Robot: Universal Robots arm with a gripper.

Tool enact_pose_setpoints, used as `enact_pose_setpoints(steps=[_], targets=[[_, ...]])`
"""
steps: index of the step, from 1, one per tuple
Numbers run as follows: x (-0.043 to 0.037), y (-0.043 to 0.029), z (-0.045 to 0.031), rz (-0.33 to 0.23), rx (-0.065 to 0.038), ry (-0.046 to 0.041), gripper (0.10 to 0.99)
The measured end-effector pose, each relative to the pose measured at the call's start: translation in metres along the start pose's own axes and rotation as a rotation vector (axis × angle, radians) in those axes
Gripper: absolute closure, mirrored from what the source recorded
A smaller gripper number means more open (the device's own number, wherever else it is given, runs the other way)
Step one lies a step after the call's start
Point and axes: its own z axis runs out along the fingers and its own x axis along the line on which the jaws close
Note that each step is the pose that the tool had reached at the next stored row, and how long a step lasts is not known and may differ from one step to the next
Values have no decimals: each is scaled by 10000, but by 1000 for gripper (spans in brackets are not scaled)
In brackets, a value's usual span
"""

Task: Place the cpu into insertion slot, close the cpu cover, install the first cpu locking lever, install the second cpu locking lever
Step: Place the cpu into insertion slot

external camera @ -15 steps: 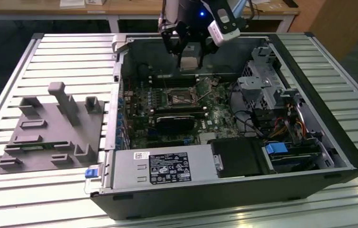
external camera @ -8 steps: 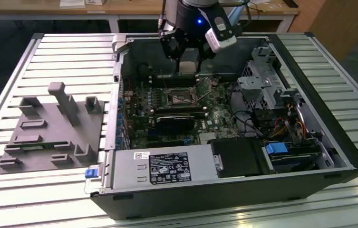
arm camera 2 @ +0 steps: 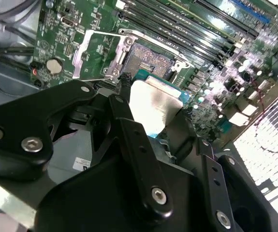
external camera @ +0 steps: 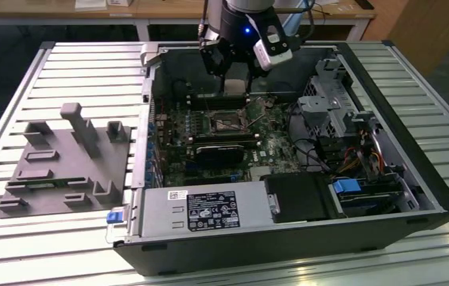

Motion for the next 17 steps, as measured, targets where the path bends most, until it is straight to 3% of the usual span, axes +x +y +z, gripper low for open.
enact_pose_setpoints(steps=[17], targets=[[-2,-11,118,3102,-60,-277,549]])
